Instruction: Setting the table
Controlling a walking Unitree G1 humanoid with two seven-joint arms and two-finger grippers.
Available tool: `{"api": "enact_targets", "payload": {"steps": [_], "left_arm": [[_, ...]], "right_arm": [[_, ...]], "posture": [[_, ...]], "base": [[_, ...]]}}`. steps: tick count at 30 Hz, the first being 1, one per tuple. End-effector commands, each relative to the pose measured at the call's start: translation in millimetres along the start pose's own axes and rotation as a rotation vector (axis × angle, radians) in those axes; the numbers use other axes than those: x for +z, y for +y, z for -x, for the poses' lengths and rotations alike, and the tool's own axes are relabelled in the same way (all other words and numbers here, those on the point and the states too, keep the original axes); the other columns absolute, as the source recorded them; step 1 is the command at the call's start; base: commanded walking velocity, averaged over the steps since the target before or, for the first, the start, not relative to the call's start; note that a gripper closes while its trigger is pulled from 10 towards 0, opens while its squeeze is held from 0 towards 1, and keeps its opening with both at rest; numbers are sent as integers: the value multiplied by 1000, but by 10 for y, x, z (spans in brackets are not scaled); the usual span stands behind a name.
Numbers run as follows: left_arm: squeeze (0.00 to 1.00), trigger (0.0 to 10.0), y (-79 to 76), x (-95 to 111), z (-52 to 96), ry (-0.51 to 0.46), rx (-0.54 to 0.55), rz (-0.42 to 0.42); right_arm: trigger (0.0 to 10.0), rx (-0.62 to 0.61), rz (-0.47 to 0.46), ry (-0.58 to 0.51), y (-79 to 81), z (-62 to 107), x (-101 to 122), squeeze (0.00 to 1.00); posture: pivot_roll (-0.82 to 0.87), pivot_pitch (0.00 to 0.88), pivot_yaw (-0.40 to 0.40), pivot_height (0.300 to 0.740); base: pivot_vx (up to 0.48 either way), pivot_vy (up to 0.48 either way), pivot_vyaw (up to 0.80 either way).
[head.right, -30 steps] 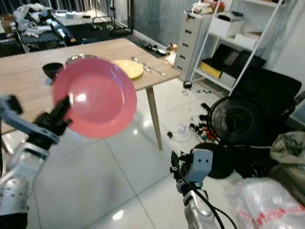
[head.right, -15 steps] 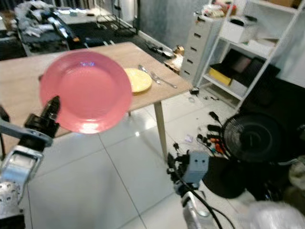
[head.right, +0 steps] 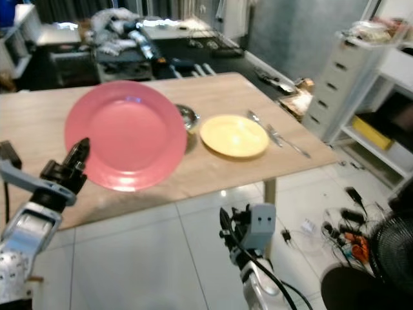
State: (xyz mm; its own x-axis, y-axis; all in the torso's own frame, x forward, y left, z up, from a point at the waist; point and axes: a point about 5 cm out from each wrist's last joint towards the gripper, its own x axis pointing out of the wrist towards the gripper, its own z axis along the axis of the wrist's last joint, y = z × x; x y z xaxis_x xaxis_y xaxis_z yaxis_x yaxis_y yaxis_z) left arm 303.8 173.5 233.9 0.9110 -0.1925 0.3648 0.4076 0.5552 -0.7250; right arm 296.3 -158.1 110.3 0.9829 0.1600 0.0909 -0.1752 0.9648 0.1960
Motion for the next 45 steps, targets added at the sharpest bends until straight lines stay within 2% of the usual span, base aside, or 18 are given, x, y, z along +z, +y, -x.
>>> {"api": "enact_targets", "payload": {"steps": [1, 7, 30, 34, 39, 45], "left_arm": [[0, 10000, 9, 23, 34, 5, 3, -45], [0, 10000, 4, -36, 33, 35, 10, -73], [0, 10000, -10, -62, 43, 41, 25, -59], [0, 10000, -4, -48, 54, 35, 31, -43], [0, 10000, 59, 22, 124, 18, 64, -10], [0, 10000, 110, 131, 246, -8, 102, 13]], "right_arm": [[10000, -10, -18, 21, 9, 22, -54, 0], [10000, -27, -49, 14, -37, 35, -36, 0], [10000, -20, -50, 3, -16, 23, -8, 0], [10000, -12, -24, -35, -7, 5, 87, 0], [10000, -4, 63, -162, -102, 26, 518, 0], [10000, -10, 148, -242, -188, 100, 816, 0]], "posture": [[53, 94, 60, 740], [49, 97, 62, 740], [51, 95, 60, 740], [53, 95, 60, 740], [59, 96, 57, 740], [59, 105, 59, 740]], "base": [[480, 0, 0], [406, 0, 0], [0, 0, 0], [0, 0, 0], [0, 0, 0], [0, 0, 0]]}}
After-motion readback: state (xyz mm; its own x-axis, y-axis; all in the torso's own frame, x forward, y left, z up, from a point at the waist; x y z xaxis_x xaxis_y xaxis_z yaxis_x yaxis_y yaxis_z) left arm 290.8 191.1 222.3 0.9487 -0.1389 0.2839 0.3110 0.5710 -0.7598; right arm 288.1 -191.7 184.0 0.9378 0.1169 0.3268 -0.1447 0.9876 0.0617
